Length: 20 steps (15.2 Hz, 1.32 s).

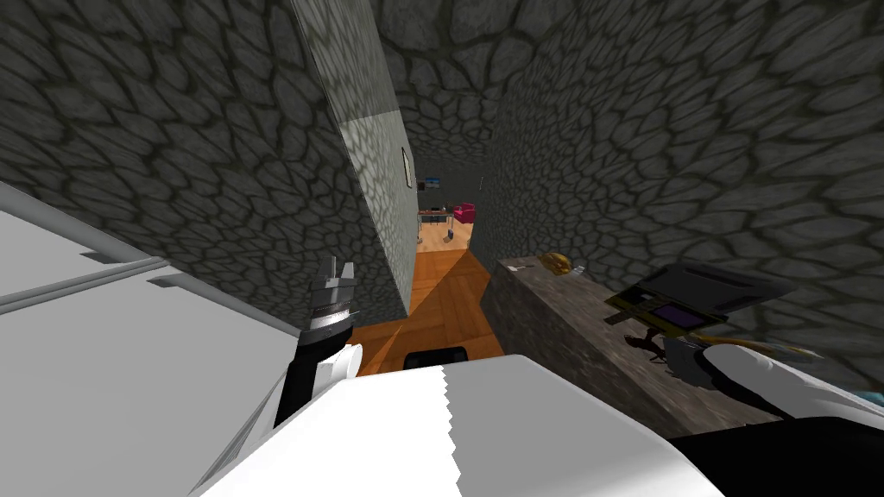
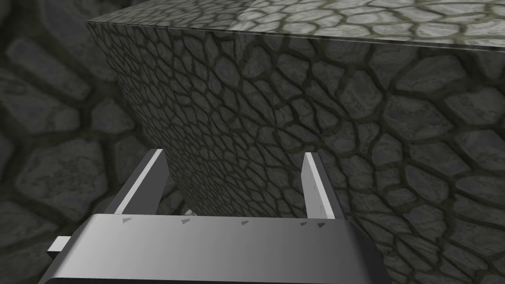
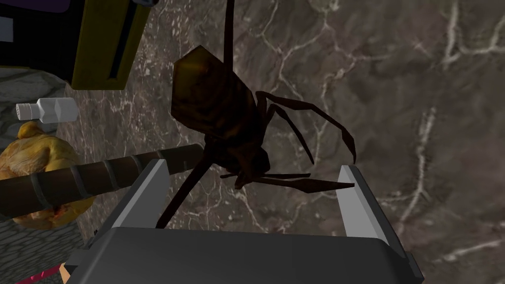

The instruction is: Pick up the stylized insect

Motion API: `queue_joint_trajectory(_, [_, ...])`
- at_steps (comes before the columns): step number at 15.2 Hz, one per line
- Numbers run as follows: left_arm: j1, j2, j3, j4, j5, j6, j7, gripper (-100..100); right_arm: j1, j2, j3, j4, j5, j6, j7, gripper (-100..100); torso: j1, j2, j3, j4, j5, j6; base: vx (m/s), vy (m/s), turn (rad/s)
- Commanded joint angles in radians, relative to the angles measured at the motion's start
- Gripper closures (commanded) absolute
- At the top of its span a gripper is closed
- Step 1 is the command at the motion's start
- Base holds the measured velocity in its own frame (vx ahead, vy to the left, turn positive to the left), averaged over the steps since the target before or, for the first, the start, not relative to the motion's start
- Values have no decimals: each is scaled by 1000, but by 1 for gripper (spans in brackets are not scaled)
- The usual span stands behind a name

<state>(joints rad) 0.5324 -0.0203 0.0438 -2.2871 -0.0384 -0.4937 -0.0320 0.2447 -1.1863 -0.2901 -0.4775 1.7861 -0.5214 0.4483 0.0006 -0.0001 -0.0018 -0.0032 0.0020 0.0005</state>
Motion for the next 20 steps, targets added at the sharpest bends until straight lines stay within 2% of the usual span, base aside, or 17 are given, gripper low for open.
queue_joint_trajectory(1, [0, 0, 0, 0, 0, 0, 0, 0, -11, -5, 30, 23, -50, 11, 21, -100, 0, 0, 0, 0, 0, 0, 0, -12, 26])
queue_joint_trajectory(2, [0, 0, 0, 0, 0, 0, 0, 0, -11, -5, 30, 23, -51, 11, 21, -100, 0, 0, 0, 0, 0, 0, -1, -10, 11])
queue_joint_trajectory(3, [0, 0, 0, 0, 0, 0, 0, 0, -10, -11, 73, 36, -88, 25, 34, -100, 0, 0, 0, 0, 0, 0, -2, -11, 29])
queue_joint_trajectory(5, [0, 0, 0, 0, 0, 0, 0, 0, -10, -11, 73, 36, -107, 25, 34, -100, 0, 0, 0, 0, 0, 0, -2, -12, 19])
queue_joint_trajectory(6, [0, 0, 0, 0, 0, 0, 0, 0, -10, -16, 115, 49, -142, 39, 48, -100, 0, 0, 0, 0, 0, 0, -2, -13, 27])
queue_joint_trajectory(7, [0, 0, 0, 0, 0, 0, 0, 0, -10, -16, 115, 49, -162, 39, 48, -100, 0, 0, 0, 0, 0, 0, -2, -15, 29])
queue_joint_trajectory(8, [0, 0, 0, 0, 0, 0, 0, 0, -10, -22, 151, 62, -185, 53, 61, -100, -1, 0, 0, 0, 0, 0, -1, -16, 44])
queue_joint_trajectory(10, [0, 0, 0, 0, 0, 0, 0, 0, -10, -22, 158, 62, -217, 53, 61, -100, -3, 0, 0, 0, -2, 0, 0, -14, 19])
queue_joint_trajectory(11, [0, 0, 0, 0, 0, 0, 0, 0, -10, -28, 200, 76, -245, 67, 75, -100, -4, 0, 0, 0, -2, 0, -2, -13, 27])
queue_joint_trajectory(13, [0, 0, 0, 0, 0, 0, 0, 0, -10, -28, 200, 76, -272, 67, 75, -100, -6, 0, 0, 0, -3, 0, -1, -12, 20])
queue_joint_trajectory(14, [0, 0, 0, 0, 0, 0, 0, 0, -9, -34, 242, 89, -306, 81, 88, -100, -6, 0, 0, 0, -4, 1, 0, -11, 31])
queue_joint_trajectory(15, [0, 0, 0, 0, 0, 0, 0, 0, -9, -34, 242, 89, -327, 81, 88, -100, -7, 0, 0, 0, -4, 1, 0, -13, 32])
queue_joint_trajectory(16, [0, 0, 0, 0, 0, 0, 0, 0, -9, -40, 275, 102, -352, 95, 102, -100, -8, 0, 0, 0, -5, 1, -1, -16, 35])
queue_joint_trajectory(17, [0, 0, 0, 0, 0, 0, 0, 0, -9, -40, 285, 102, -379, 95, 102, -100, -9, 0, 0, 0, -5, 1, -2, -16, 34])
queue_joint_trajectory(19, [0, 0, 0, 0, 0, 0, 0, 0, -19, -38, 273, 113, -369, 89, 118, -100, -10, 1, 0, 0, -5, 2, -2, -11, 3])
queue_joint_trajectory(20, [0, 0, 0, 0, 0, 0, 0, 0, -17, -38, 276, 111, -372, 91, 115, 100, -10, 1, 0, 0, -6, 1, 0, 0, 0])
